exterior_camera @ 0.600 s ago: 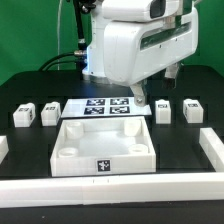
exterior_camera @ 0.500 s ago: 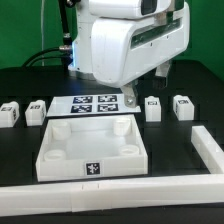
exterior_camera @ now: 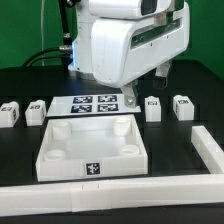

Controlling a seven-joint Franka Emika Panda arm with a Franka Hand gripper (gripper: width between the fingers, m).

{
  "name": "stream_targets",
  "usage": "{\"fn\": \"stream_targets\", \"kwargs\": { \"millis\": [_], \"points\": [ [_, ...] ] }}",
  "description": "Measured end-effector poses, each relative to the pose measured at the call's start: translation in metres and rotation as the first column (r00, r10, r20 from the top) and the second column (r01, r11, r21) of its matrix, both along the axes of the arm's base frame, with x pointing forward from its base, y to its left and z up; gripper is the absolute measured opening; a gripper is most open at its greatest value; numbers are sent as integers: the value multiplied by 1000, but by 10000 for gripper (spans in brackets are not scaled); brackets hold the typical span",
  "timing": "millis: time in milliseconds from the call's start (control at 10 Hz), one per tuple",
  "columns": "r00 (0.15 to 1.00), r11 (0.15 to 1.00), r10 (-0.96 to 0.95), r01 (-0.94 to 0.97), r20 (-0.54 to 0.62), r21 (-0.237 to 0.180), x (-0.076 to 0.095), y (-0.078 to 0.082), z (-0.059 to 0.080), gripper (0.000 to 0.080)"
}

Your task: Assemble one leg

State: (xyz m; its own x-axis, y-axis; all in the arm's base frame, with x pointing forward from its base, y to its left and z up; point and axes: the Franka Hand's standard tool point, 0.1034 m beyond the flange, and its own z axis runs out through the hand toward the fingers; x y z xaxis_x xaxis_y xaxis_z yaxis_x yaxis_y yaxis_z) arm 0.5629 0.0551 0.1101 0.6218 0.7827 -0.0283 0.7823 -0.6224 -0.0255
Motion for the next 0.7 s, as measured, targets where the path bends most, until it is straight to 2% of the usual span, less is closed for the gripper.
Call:
{"fn": "stream_targets", "kwargs": {
  "millis": [700],
  "points": [
    [1000, 1000, 0, 0, -1, 0, 0, 0, 0, 650]
  ]
}}
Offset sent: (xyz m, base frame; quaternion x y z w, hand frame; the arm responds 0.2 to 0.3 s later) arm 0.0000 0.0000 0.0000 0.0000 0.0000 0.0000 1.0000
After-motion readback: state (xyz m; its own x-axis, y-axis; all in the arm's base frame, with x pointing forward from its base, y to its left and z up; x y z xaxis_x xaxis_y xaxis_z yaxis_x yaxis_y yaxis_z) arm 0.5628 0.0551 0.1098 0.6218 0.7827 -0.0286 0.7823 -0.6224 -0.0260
